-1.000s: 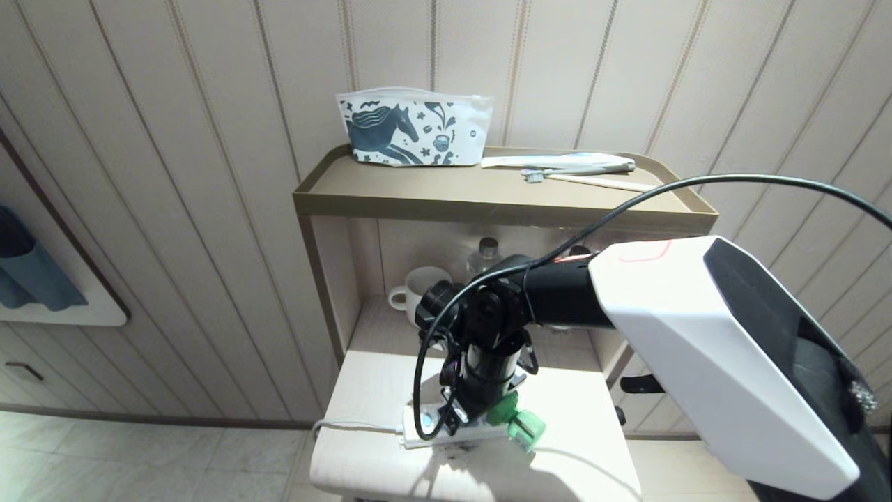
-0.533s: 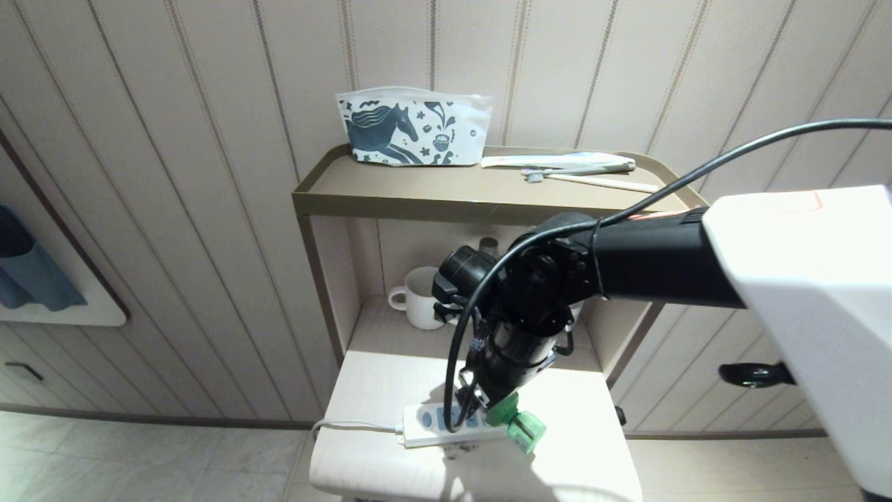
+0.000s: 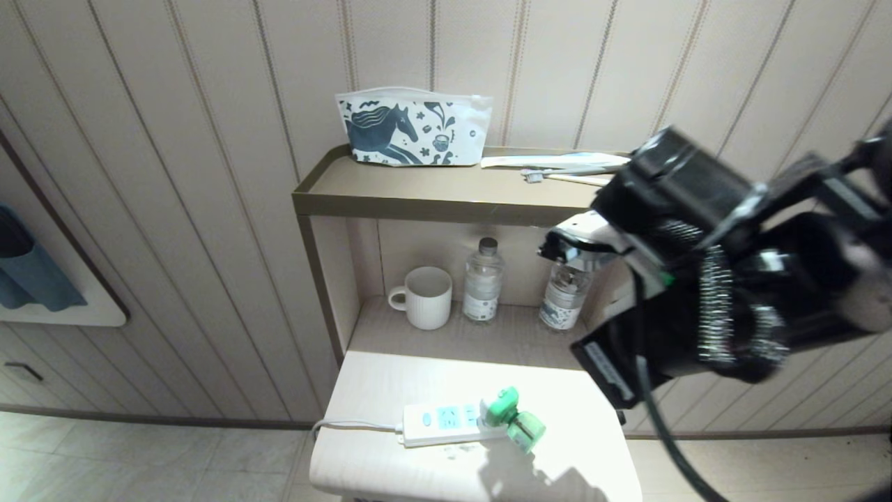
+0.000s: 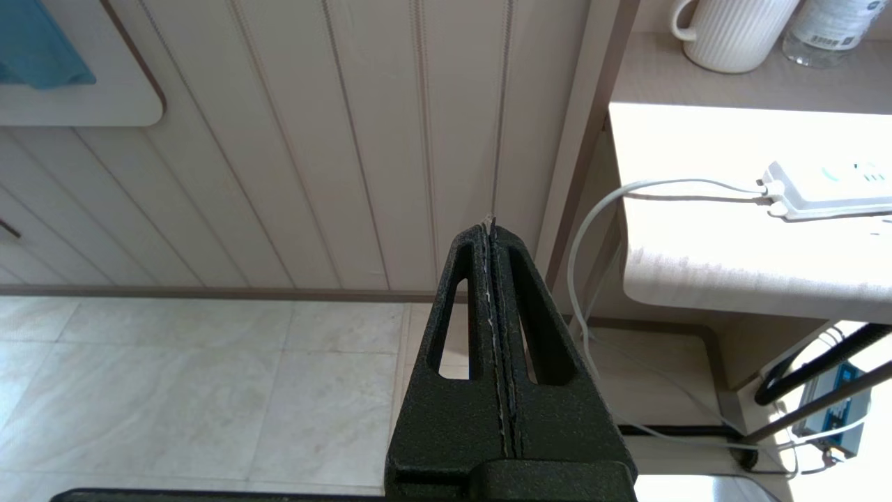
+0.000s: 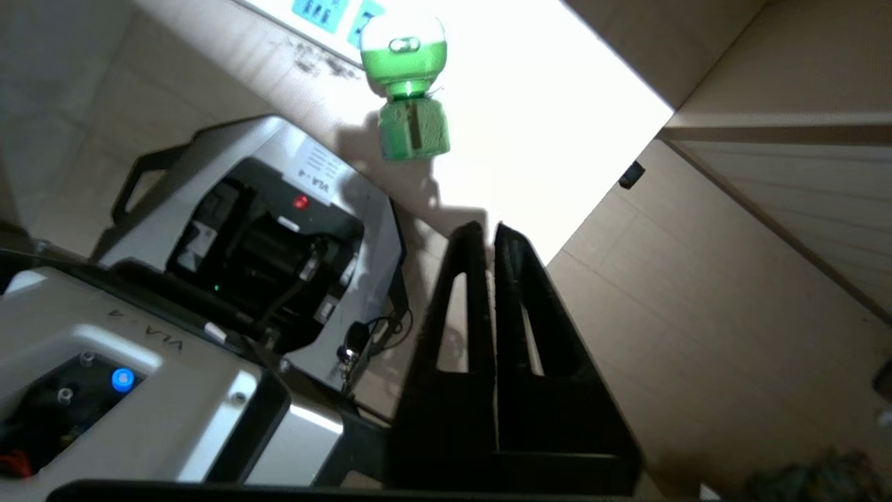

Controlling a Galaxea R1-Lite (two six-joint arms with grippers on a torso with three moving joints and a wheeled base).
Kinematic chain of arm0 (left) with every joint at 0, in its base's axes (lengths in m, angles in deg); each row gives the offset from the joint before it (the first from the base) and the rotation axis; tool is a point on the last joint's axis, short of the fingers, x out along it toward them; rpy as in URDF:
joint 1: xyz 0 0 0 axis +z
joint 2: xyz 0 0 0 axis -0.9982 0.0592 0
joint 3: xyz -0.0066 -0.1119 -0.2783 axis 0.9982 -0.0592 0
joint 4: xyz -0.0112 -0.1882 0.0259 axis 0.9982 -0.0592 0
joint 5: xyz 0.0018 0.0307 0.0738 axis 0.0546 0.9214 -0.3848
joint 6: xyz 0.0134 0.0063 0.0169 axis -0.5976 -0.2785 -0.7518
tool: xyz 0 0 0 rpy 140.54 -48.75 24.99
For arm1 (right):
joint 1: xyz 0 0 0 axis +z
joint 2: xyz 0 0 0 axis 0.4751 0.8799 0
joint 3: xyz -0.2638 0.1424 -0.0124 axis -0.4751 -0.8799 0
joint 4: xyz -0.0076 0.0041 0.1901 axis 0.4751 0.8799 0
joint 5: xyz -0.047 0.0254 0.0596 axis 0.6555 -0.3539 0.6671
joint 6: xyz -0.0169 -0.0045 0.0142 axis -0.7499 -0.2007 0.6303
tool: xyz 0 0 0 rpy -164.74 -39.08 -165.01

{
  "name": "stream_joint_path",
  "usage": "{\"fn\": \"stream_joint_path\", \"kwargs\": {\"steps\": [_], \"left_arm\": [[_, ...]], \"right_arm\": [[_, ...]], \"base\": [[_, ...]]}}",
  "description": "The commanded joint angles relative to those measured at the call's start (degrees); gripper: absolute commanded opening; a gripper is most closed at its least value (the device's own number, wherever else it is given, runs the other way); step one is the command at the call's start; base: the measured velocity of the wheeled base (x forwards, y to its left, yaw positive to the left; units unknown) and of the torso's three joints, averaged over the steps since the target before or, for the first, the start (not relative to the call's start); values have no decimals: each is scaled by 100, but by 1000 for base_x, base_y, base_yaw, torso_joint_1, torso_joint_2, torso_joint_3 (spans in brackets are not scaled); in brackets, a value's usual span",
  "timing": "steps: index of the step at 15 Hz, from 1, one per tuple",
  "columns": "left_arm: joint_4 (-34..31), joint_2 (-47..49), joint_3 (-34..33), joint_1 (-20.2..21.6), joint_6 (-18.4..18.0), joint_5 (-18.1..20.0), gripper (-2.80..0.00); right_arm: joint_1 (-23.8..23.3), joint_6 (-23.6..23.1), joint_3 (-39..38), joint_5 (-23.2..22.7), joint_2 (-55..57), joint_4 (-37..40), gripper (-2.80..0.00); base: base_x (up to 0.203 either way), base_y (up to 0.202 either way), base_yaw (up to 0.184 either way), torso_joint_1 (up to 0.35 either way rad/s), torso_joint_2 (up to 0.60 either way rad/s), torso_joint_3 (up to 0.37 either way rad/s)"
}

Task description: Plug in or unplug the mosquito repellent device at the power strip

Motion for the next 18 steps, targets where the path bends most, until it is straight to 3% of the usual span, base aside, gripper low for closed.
{"fn": "stream_joint_path", "kwargs": {"steps": [1,5,6,8,10,12,14,16,18], "left_arm": [[-7,2,-1,0,-1,2,-280],[-7,2,-1,0,-1,2,-280],[-7,2,-1,0,-1,2,-280],[-7,2,-1,0,-1,2,-280],[-7,2,-1,0,-8,2,-280],[-7,2,-1,0,-1,2,-280],[-1,2,-1,0,-5,2,-280],[-7,2,-1,0,-1,2,-280],[-7,2,-1,0,-1,2,-280]], "right_arm": [[55,31,-462,86,-1495,16,-280],[-136,939,-1761,824,-3755,-9,-280],[-469,1094,-2090,1030,-4189,-3,-280],[-1643,1239,-2670,1397,-5133,3,-280],[-2794,1076,-3184,1577,-6042,-11,-280],[-3931,559,-3682,1328,-6957,-115,-280],[-4828,268,-4453,500,-7550,-283,-280],[-4932,274,-5400,88,-7703,-845,-280],[-4845,28,-6524,-174,-7682,-2411,-280]], "base": [[0,0,0,0,0,0],[0,0,0,0,0,0],[0,0,0,0,0,0],[0,0,0,0,0,0],[0,0,0,0,0,0],[0,0,0,0,0,0],[0,0,0,0,0,0],[0,0,0,0,0,0],[0,0,0,0,0,0]]}}
